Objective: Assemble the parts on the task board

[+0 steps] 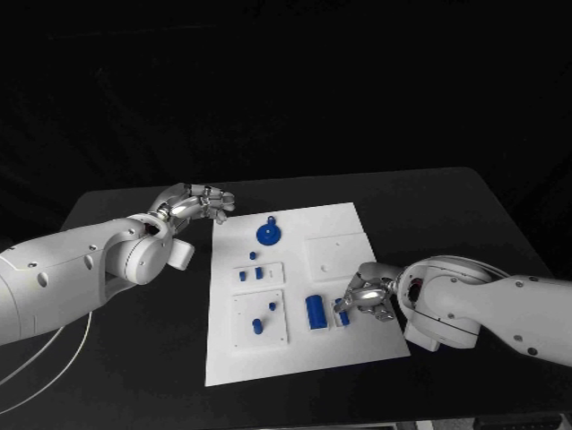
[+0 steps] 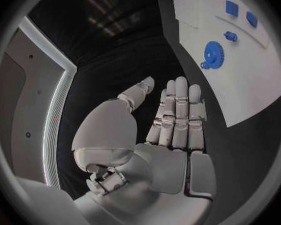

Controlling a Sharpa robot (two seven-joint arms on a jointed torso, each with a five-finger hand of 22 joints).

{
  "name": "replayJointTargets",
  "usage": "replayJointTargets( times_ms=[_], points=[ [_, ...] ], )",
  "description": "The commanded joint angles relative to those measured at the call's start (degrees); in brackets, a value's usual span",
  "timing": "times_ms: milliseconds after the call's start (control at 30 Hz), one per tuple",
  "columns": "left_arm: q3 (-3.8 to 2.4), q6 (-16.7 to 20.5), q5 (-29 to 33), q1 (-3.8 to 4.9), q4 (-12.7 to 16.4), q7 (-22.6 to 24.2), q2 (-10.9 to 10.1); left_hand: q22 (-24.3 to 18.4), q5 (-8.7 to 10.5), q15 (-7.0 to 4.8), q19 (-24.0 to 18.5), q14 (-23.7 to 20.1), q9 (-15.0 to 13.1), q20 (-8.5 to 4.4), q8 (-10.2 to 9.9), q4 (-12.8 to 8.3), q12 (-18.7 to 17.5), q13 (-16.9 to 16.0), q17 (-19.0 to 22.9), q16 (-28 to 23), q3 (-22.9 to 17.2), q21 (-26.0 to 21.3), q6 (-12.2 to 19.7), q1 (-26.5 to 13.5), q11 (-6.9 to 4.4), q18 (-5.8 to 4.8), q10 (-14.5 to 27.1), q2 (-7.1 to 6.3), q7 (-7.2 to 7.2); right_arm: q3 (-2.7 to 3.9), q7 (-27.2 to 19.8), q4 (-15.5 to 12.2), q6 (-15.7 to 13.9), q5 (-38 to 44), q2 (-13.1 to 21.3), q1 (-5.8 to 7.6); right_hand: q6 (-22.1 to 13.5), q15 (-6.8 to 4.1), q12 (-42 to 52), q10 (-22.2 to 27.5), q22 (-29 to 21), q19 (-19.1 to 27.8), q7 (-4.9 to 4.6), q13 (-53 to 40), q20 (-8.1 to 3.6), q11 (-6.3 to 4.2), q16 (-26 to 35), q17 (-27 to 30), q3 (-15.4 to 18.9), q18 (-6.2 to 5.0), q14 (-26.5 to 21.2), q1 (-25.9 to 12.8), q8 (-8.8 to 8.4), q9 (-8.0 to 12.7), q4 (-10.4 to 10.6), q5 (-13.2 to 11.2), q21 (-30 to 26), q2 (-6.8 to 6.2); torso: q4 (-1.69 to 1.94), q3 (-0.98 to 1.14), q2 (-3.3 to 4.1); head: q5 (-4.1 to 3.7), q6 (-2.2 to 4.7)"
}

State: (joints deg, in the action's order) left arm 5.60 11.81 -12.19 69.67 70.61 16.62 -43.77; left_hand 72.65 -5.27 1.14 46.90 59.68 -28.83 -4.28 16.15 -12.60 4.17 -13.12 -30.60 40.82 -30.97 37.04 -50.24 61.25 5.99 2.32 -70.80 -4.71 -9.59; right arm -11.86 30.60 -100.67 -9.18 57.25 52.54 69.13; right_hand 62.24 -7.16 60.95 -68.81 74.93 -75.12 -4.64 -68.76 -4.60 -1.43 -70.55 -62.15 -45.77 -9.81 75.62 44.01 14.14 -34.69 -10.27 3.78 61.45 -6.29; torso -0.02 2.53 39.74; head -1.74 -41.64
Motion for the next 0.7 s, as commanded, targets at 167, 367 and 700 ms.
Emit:
replayJointTargets(
  times_ms=[167, 367, 700],
  points=[
    [-0.04, -0.7, 0.3, 0.03, 0.1, 0.3, 0.0, 0.1, 0.14, 0.13, 0.3, 0.4, 0.1, -0.11, 0.4, 0.3, 0.1, 0.1, -0.1, -0.4, 0.0, -0.4, 0.4, -0.5, 0.06, 0.60, 0.5, -0.08, 0.19, -0.02, -0.4, 0.0, 1.4, -0.2, -0.1, -0.05, 0.4, -0.38, 0.0, -0.2, 0.6, -0.3, 0.08, 0.0, -0.13, -0.33, -0.3, 0.0, 0.9, -5.19, 0.1, 0.1, -0.32, 0.2, -0.2, -0.3, 0.1, -1.15, -0.03, 0.02, -0.03, 0.10, -0.08],
    [-0.04, -0.8, 0.3, 0.03, 0.1, 0.3, 0.0, 0.1, 0.14, 0.13, 0.3, 0.4, 0.1, -0.11, 0.4, 0.3, 0.1, 0.1, -0.1, -0.4, 0.0, -0.4, 0.4, -0.5, 0.06, 0.60, 0.5, -0.09, 0.19, -0.02, -0.3, 0.0, 1.7, 0.5, -0.2, -0.05, 0.3, -0.40, 0.0, 0.0, 0.5, -0.2, 0.06, 0.0, -0.25, -0.31, -0.2, 0.0, 1.6, -5.19, 0.1, 0.0, -0.36, 0.4, 0.2, -0.8, 0.0, -2.65, -0.01, 0.03, -0.01, 0.16, -0.12],
    [-0.04, -0.7, 0.3, 0.03, 0.1, 0.3, 0.0, 0.1, 0.13, 0.13, 0.3, 0.4, 0.1, -0.11, 0.4, 0.4, 0.1, 0.1, -0.2, -0.4, 0.0, -0.5, 0.4, -0.5, 0.06, 0.60, 0.5, -0.09, 0.20, -0.02, 0.0, 0.0, 1.7, 1.0, -0.2, -0.05, 0.1, -0.47, 0.0, 0.1, 0.3, -0.4, 0.07, 0.0, -0.52, -0.34, -0.1, 0.1, 3.0, -5.19, 0.1, 0.0, -0.28, 0.5, 2.0, -0.9, -0.2, -5.34, -0.03, 0.04, -0.01, 0.17, -0.14]
  ],
)
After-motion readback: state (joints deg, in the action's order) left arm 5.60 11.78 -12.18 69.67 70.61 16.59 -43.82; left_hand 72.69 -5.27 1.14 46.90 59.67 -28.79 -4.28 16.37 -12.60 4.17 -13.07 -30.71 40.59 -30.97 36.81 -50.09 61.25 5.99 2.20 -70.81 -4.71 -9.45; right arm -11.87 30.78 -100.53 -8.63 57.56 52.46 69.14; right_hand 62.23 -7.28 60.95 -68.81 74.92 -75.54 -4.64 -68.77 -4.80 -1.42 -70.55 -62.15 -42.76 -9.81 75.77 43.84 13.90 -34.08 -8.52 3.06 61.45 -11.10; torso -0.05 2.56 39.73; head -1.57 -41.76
